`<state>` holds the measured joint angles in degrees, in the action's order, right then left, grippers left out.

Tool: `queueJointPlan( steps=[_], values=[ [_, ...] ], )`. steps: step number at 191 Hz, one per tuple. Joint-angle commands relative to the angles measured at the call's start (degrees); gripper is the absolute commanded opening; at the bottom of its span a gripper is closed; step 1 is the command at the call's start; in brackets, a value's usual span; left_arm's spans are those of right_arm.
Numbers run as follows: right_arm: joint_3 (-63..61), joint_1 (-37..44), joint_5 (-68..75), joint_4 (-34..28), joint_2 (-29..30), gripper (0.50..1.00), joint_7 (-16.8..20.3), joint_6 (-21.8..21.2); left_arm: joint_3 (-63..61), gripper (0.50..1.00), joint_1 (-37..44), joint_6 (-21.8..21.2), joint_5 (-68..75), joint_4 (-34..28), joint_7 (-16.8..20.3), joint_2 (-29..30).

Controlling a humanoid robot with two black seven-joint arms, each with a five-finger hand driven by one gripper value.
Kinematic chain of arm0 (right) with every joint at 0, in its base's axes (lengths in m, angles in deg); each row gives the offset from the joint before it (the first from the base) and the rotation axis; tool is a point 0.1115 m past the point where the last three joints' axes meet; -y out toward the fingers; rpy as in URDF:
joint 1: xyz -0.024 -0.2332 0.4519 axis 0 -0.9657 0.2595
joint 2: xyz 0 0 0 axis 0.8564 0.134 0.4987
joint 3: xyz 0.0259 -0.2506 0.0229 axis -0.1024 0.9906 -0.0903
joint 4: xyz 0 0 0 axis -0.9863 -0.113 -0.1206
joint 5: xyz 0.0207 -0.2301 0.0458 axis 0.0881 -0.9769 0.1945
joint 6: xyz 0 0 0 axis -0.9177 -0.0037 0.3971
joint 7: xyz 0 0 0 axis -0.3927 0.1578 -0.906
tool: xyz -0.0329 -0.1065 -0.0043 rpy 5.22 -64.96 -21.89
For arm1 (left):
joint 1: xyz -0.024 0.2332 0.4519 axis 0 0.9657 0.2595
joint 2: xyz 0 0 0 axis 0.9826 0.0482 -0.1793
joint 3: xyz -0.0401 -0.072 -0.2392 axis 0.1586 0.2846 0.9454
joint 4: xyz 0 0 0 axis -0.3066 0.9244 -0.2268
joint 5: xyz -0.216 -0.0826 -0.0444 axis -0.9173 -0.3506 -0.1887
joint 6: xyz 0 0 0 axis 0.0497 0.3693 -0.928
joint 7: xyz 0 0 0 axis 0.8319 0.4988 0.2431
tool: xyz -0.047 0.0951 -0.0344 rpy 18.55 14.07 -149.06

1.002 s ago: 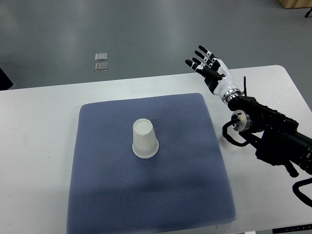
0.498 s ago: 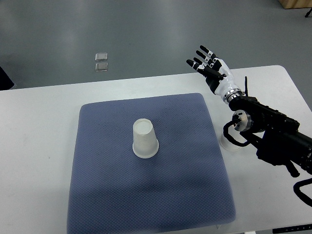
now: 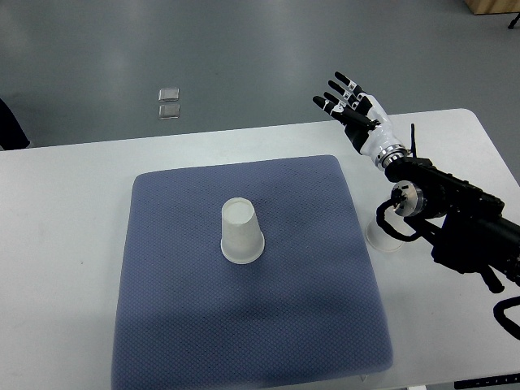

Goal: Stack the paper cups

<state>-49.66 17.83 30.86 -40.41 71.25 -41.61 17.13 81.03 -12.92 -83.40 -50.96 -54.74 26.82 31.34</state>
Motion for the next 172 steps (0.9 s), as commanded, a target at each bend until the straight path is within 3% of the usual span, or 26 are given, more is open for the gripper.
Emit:
queueJointPlan(
  steps=[1, 48, 106, 133, 152, 172],
  values=[
    [0.11, 0.57, -0.35, -1.09, -2.01, 0.917, -0.02, 0.23, 0.01, 1.0, 0.02, 0.0, 0.01, 0.0, 0.05, 0.0],
    [1.43, 2.94, -1.58, -3.28, -7.54, 0.917, 0.42, -0.21, 0.01, 1.0, 0.02, 0.0, 0.01, 0.0, 0.05, 0.0],
    [5.82, 6.45, -19.95, -11.19, -20.9, 0.915, 0.86, -1.88, 0.01, 1.0, -0.07, 0.0, 0.01, 0.0, 0.05, 0.0],
    [14.79, 12.08, -22.77, -14.1, -29.17, 0.913, 0.86, -8.73, 0.01, 1.0, 0.02, 0.0, 0.01, 0.0, -0.04, 0.0],
    [20.41, 16.73, -25.22, -15.32, -34.43, 0.913, 0.86, -17.86, 0.01, 1.0, 0.02, 0.0, 0.01, 0.0, -0.04, 0.0],
    [22.44, 19.28, -30.14, -18.05, -38.48, 0.913, 0.86, -24.11, 0.01, 1.0, 0.02, 0.0, 0.01, 0.0, -0.04, 0.0]
  ],
)
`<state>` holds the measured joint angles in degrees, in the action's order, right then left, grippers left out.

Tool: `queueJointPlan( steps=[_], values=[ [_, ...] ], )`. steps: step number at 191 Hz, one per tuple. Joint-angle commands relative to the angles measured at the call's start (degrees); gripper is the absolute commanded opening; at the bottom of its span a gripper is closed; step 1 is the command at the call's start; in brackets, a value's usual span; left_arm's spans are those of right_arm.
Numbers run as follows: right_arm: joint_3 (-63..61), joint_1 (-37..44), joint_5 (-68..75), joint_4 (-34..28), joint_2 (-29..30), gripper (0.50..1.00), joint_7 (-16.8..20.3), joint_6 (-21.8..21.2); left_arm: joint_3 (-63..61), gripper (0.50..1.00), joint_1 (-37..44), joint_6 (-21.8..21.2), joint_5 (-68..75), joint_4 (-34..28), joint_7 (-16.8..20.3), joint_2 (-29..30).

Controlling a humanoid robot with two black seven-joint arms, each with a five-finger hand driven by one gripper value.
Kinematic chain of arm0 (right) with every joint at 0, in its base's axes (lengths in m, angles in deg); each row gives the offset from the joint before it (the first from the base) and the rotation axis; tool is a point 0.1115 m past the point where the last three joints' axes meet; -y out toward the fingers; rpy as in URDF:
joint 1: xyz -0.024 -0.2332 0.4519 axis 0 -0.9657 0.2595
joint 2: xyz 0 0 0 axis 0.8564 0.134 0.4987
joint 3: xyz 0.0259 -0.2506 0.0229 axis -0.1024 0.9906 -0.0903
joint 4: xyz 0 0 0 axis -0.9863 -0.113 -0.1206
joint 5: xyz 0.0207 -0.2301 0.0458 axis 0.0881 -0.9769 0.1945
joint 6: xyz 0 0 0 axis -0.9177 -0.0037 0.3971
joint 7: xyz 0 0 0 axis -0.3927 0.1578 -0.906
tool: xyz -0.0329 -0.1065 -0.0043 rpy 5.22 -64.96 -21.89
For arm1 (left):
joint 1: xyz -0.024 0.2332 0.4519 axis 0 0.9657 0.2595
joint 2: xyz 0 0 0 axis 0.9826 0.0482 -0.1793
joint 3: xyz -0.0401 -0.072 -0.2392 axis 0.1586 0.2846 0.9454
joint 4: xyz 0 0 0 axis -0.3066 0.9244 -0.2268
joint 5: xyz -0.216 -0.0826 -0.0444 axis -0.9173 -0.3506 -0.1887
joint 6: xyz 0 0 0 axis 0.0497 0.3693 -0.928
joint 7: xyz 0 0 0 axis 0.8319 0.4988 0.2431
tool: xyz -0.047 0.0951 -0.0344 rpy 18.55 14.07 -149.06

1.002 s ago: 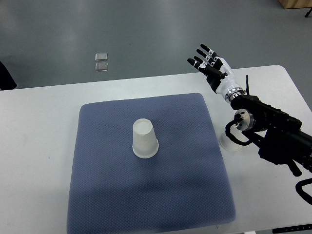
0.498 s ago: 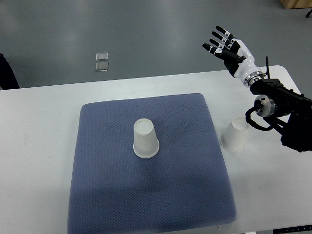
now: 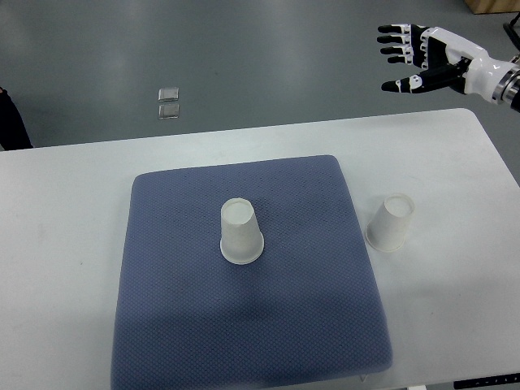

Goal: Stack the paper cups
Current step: 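Swing the right hand over and lower it toward the standing white cup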

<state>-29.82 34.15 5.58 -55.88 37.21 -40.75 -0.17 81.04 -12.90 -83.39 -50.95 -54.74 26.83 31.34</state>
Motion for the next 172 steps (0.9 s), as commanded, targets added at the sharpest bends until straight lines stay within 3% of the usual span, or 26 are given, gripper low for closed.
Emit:
queueJointPlan(
  steps=[1, 13, 14, 31, 73, 101, 140, 172],
  values=[
    [2.6, 2.96, -4.87, -2.58, -4.44, 0.913, 0.0, -6.82, 0.0, 1.0, 0.01, 0.0, 0.0, 0.0, -0.05, 0.0],
    [2.6, 3.4, -6.89, -3.46, -5.5, 0.913, -0.09, -7.52, 0.0, 1.0, 0.01, 0.0, 0.0, 0.0, -0.05, 0.0],
    [2.6, 4.27, -12.81, -6.33, -7.76, 0.913, -0.18, -9.17, 0.0, 1.0, 0.01, 0.0, 0.0, 0.0, 0.03, 0.0],
    [2.68, 5.25, -22.26, -11.36, -11.03, 0.913, -0.53, -11.56, 0.0, 1.0, 0.01, 0.0, 0.0, 0.0, -0.05, 0.0],
    [2.6, 7.44, -42.93, -18.57, -13.58, 0.913, -0.18, -9.89, 0.0, 1.0, 0.01, 0.0, 0.0, 0.0, 0.03, 0.0],
    [3.04, 7.71, -46.18, -19.63, -12.7, 0.911, 0.0, -5.76, 0.0, 1.0, 0.01, 0.0, 0.0, 0.0, 0.03, 0.0],
    [8.66, 6.21, -57.42, -21.03, -10.07, 0.911, -0.26, 3.37, 0.0, 1.0, 0.01, 0.0, 0.0, 0.0, 0.03, 0.0],
    [13.76, 5.33, -61.38, -22.53, -8.4, 0.911, -0.18, 6.98, 0.0, 1.0, 0.01, 0.0, 0.0, 0.0, 0.03, 0.0]
  ],
)
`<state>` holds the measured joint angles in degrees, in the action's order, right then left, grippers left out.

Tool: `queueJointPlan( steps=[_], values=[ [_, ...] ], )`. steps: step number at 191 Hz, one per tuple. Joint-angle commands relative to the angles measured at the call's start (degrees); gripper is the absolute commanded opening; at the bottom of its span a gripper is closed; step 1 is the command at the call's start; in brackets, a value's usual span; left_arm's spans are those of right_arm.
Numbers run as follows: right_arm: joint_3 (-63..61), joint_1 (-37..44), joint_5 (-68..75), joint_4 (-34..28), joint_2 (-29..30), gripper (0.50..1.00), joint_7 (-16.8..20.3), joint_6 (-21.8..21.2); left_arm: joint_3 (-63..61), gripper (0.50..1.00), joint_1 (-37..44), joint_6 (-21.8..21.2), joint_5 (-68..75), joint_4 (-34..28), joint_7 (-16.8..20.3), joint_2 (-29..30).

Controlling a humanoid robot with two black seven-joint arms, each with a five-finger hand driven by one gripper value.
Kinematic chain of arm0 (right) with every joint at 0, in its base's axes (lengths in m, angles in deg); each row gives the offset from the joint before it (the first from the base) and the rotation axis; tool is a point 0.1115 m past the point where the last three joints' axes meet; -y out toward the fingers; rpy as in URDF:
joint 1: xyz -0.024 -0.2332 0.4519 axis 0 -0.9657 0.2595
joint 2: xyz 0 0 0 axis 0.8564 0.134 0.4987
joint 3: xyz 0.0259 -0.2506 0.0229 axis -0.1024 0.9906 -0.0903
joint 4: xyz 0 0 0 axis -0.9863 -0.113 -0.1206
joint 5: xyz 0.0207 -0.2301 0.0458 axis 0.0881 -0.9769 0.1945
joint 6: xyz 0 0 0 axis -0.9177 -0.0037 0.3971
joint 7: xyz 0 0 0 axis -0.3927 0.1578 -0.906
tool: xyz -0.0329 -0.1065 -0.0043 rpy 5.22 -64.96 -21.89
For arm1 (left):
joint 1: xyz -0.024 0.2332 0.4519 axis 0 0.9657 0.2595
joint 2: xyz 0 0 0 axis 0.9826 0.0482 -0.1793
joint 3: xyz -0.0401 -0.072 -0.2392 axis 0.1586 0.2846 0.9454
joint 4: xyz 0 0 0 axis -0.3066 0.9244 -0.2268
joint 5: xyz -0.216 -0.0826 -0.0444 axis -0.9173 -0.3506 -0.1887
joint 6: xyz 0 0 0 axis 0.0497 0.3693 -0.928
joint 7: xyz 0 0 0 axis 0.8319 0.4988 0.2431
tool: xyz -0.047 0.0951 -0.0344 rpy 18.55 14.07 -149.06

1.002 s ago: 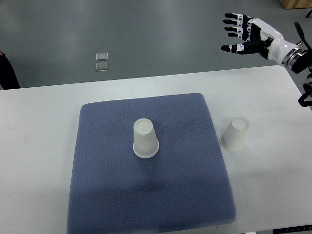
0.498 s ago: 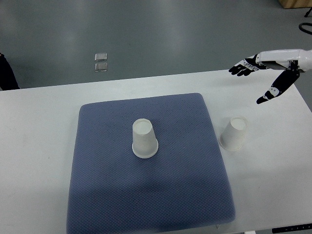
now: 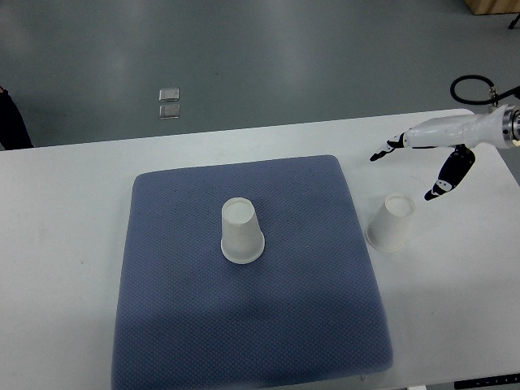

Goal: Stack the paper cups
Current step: 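Swing the right hand over and lower it toward the standing white cup, then close the right hand fingers around the standing white paper cup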

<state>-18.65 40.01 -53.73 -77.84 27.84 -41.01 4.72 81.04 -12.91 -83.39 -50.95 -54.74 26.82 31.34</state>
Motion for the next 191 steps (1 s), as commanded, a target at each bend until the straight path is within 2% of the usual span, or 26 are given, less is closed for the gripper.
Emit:
queueJointPlan(
  steps=[1, 12, 45, 148, 191],
  values=[
    [2.59, -0.52, -2.08, -0.57, 0.98, 0.911, 0.08, 2.09, 0.0, 1.0, 0.01, 0.0, 0.0, 0.0, 0.04, 0.0],
    [2.68, -0.61, -2.34, -0.57, 1.07, 0.911, 0.08, 2.18, 0.0, 1.0, 0.01, 0.0, 0.0, 0.0, 0.04, 0.0],
    [3.38, -3.51, -7.0, 0.49, 4.05, 0.909, 0.52, 6.49, 0.0, 1.0, 0.01, 0.0, 0.0, 0.0, -0.04, 0.0],
    [3.38, -7.38, -7.79, 5.15, 7.75, 0.899, 0.7, 8.07, 0.0, 1.0, 0.01, 0.0, 0.0, 0.0, -0.04, 0.0],
    [3.38, -8.52, -7.7, 9.71, 9.59, 0.889, 1.05, 10.79, 0.0, 1.0, 0.01, 0.0, 0.0, 0.0, 0.04, 0.0]
  ],
)
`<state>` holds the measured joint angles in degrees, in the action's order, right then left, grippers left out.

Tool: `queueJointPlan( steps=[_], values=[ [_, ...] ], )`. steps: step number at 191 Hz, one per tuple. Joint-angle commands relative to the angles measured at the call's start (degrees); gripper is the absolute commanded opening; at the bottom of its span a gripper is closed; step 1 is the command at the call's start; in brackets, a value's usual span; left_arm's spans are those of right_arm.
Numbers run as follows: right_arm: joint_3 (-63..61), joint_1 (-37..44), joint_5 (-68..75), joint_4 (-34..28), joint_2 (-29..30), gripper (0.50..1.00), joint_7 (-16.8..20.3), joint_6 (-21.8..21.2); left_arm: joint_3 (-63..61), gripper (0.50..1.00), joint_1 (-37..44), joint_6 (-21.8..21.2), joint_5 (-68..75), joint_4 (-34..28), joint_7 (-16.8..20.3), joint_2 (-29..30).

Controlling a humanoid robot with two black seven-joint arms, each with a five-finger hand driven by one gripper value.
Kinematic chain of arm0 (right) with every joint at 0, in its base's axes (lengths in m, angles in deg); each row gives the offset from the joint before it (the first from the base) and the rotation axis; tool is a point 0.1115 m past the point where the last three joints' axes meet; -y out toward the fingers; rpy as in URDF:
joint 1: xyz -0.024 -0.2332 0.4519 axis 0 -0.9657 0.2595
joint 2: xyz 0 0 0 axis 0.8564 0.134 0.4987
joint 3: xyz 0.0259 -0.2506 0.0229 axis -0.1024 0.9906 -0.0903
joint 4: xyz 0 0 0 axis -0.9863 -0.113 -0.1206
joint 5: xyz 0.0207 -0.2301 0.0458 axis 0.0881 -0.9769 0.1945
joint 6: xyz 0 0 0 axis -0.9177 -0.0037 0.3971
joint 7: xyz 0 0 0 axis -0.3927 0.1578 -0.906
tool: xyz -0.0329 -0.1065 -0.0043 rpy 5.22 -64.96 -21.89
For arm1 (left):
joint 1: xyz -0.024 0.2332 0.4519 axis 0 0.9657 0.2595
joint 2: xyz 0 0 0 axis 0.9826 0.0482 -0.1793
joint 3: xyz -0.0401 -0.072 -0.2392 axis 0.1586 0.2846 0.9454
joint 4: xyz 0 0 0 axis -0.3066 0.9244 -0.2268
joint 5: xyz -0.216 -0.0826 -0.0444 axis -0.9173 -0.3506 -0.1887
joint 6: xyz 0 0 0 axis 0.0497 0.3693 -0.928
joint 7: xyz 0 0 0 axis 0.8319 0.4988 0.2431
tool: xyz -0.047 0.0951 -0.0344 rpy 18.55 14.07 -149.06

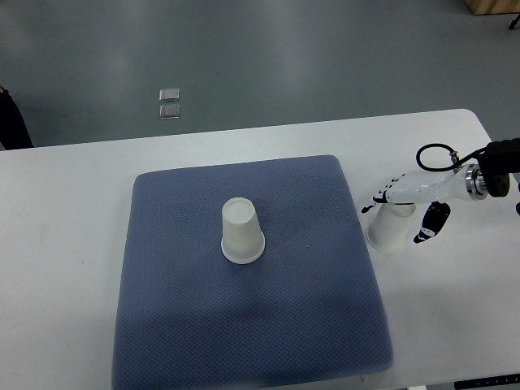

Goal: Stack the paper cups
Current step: 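Close the right hand fingers around the standing white paper cup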

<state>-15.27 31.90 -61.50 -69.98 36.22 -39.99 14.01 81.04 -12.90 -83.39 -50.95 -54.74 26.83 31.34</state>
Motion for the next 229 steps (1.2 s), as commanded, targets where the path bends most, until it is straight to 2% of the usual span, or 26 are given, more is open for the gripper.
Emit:
queueJointPlan(
  steps=[1, 29, 41, 80, 122, 127, 161, 229],
  values=[
    [0.0, -0.41, 0.07, 1.86, 1.21, 0.889, 0.03, 1.5, 0.0, 1.0, 0.0, 0.0, 0.0, 0.0, 0.04, 0.0],
    [0.0, -0.41, 0.07, 2.21, 2.26, 0.862, -0.06, 1.94, 0.0, 1.0, 0.0, 0.0, 0.0, 0.0, -0.05, 0.0],
    [0.0, -0.41, 0.07, 2.21, 2.26, 0.834, -0.06, 1.94, 0.0, 1.0, 0.0, 0.0, 0.0, 0.0, 0.04, 0.0],
    [0.0, -0.15, 0.07, 2.3, 2.26, 0.827, -0.33, 1.94, 0.0, 1.0, 0.0, 0.0, 0.0, 0.0, -0.05, 0.0],
    [0.0, -0.24, 0.07, 2.3, 2.26, 0.752, -0.5, 1.85, 0.0, 1.0, 0.0, 0.0, 0.0, 0.0, 0.04, 0.0],
    [0.0, -0.32, 0.16, 2.3, 2.26, 0.729, -0.59, 1.85, 0.0, 1.0, 0.0, 0.0, 0.0, 0.0, 0.04, 0.0],
    [0.0, -0.41, 0.16, 2.3, 2.26, 0.658, -0.59, 1.33, 0.0, 1.0, 0.0, 0.0, 0.0, 0.0, 0.04, 0.0],
    [-0.18, 0.82, 0.68, 2.38, 2.26, 0.658, -0.68, 1.15, 0.0, 1.0, 0.0, 0.0, 0.0, 0.0, -0.05, 0.0]
  ],
)
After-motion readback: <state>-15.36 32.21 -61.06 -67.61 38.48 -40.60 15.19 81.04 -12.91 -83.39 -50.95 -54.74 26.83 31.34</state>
